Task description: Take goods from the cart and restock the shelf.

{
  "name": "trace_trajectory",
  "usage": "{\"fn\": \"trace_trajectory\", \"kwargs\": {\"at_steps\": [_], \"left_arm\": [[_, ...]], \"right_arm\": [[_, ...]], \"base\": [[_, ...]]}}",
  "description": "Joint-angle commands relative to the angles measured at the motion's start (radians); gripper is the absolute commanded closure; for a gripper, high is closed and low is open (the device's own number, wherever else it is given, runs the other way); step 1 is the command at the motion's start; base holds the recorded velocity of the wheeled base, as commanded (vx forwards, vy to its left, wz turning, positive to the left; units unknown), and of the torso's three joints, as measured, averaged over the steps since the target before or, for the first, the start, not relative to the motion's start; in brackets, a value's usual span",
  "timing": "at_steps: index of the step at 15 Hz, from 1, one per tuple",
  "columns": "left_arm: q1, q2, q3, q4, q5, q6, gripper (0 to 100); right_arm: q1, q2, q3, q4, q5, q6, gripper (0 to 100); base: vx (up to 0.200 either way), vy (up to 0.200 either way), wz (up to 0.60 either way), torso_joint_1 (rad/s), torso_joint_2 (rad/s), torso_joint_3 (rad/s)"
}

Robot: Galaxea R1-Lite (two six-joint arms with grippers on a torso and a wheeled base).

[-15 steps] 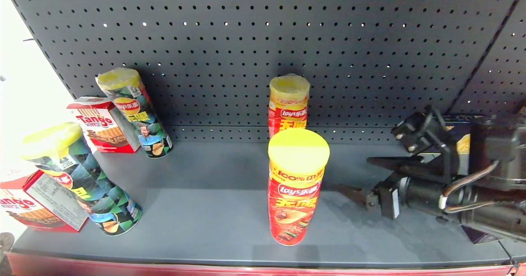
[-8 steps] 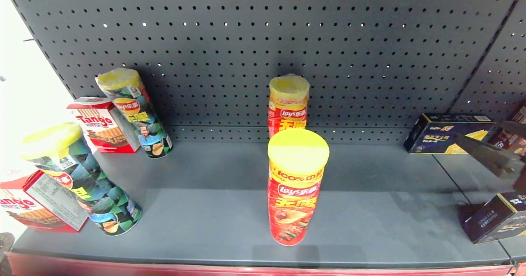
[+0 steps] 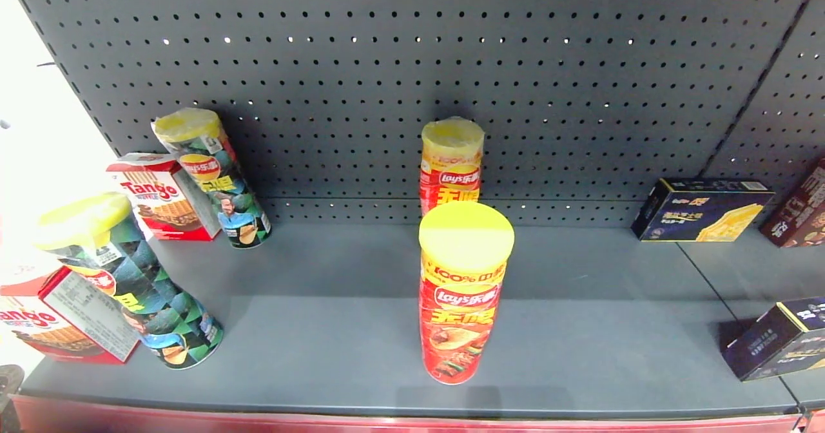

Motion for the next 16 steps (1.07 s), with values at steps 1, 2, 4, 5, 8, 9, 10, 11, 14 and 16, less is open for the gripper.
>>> {"fn": "trace_trajectory", "kwargs": {"at_steps": [1, 2, 4, 5, 8, 9, 10, 11, 14, 16], "left_arm": [[0.0, 0.001, 0.0, 0.001, 0.0, 0.0, 0], [0.0, 0.001, 0.0, 0.001, 0.0, 0.0, 0], [0.0, 0.001, 0.0, -0.001, 0.0, 0.0, 0], [0.0, 0.001, 0.0, -0.001, 0.0, 0.0, 0], [0.0, 0.001, 0.0, -0.001, 0.0, 0.0, 0], [0.0, 0.001, 0.0, -0.001, 0.0, 0.0, 0], [0.0, 0.001, 0.0, -0.001, 0.0, 0.0, 0], [0.0, 0.001, 0.0, -0.001, 0.0, 0.0, 0], [0.0, 0.001, 0.0, -0.001, 0.0, -0.002, 0], [0.0, 0.001, 0.0, -0.001, 0.0, -0.002, 0]], "right_arm": [[-0.006, -0.147, 0.133, 0.029, -0.002, 0.074, 0], [-0.006, -0.145, 0.242, -0.066, 0.003, 0.08, 0], [-0.006, -0.145, 0.241, -0.026, 0.027, 0.087, 0], [-0.006, -0.145, 0.241, -0.03, 0.145, 0.068, 0], [-0.017, -0.14, 0.238, -0.02, 0.133, 0.02, 0], [-0.041, -0.14, 0.242, 0.009, 0.061, 0.041, 0], [-0.043, -0.139, 0.241, 0.044, 0.017, 0.069, 0], [-0.043, -0.139, 0.241, 0.041, 0.018, 0.063, 0], [-0.043, -0.14, 0.242, 0.036, 0.027, 0.061, 0], [-0.048, -0.137, 0.238, 0.044, 0.027, 0.063, 0]], "base": [[0.0, 0.0, 0.0, 0.0, 0.0, 0.0], [0.0, 0.0, 0.0, 0.0, 0.0, 0.0], [0.0, 0.0, 0.0, 0.0, 0.0, 0.0], [0.0, 0.0, 0.0, 0.0, 0.0, 0.0], [0.0, 0.0, 0.0, 0.0, 0.0, 0.0], [0.0, 0.0, 0.0, 0.0, 0.0, 0.0], [0.0, 0.0, 0.0, 0.0, 0.0, 0.0], [0.0, 0.0, 0.0, 0.0, 0.0, 0.0], [0.0, 0.0, 0.0, 0.0, 0.0, 0.0], [0.0, 0.0, 0.0, 0.0, 0.0, 0.0]]}}
